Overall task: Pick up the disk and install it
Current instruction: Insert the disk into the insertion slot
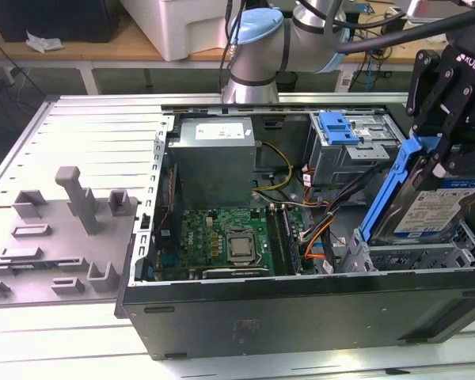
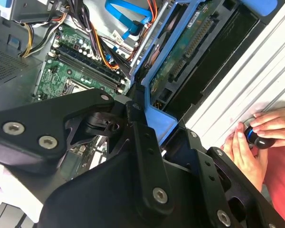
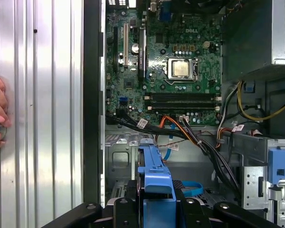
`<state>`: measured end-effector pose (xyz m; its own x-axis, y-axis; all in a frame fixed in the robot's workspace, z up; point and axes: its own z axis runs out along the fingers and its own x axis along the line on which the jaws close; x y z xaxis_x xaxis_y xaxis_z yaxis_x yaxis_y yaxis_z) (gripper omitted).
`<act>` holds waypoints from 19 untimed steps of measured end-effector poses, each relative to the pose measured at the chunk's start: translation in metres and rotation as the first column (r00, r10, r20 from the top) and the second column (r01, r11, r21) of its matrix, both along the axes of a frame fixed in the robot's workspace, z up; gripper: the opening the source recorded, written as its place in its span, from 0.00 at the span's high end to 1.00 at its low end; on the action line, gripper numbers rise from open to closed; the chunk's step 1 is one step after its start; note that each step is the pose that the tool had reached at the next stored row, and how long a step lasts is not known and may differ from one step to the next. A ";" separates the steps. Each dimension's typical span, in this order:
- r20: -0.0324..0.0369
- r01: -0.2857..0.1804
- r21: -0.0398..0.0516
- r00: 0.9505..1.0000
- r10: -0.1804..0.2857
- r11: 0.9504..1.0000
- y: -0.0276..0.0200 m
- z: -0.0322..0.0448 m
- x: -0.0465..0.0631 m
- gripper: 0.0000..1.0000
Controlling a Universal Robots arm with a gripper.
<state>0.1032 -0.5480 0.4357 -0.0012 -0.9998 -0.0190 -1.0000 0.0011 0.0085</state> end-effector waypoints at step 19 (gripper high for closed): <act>0.000 0.000 0.000 1.000 0.000 1.000 -0.0005 -0.0105 0.000 0.63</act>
<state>0.1031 -0.5484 0.4252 -0.0013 -0.9998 -0.0190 -1.0000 0.0011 0.0085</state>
